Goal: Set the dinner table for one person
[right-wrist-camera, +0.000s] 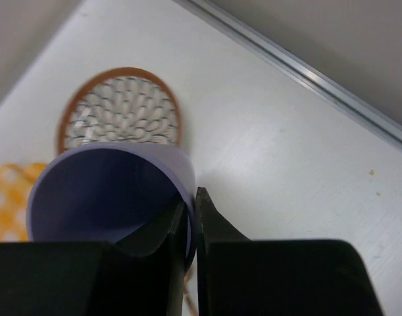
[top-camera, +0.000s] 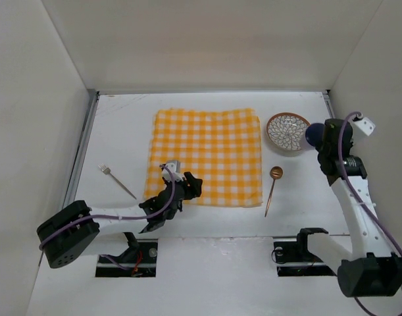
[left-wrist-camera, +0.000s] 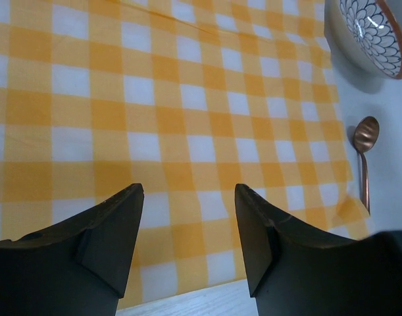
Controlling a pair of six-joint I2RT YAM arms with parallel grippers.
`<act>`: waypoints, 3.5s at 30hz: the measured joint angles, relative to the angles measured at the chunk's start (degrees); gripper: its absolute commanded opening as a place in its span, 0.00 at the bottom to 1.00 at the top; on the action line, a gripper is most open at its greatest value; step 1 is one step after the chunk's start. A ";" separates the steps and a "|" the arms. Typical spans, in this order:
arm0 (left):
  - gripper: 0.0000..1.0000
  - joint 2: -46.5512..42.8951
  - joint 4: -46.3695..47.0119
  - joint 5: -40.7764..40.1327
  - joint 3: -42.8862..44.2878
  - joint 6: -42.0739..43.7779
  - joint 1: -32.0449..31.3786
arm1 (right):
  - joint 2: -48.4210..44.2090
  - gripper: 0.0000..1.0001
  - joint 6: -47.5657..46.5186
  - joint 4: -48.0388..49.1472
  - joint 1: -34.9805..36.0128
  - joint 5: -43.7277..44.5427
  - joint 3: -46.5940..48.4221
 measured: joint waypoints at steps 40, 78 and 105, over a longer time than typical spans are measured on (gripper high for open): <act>0.57 -1.51 0.04 1.60 -1.29 0.17 8.44 | 62.42 0.14 -11.61 -4.66 22.21 -7.02 51.98; 0.42 -6.25 2.56 -1.77 -1.31 7.87 -3.61 | 20.31 0.50 6.64 23.69 -6.84 -18.25 -6.91; 0.56 -22.23 1.27 -14.03 -7.78 6.23 6.43 | 42.51 0.10 19.69 43.19 -13.88 -34.01 -8.24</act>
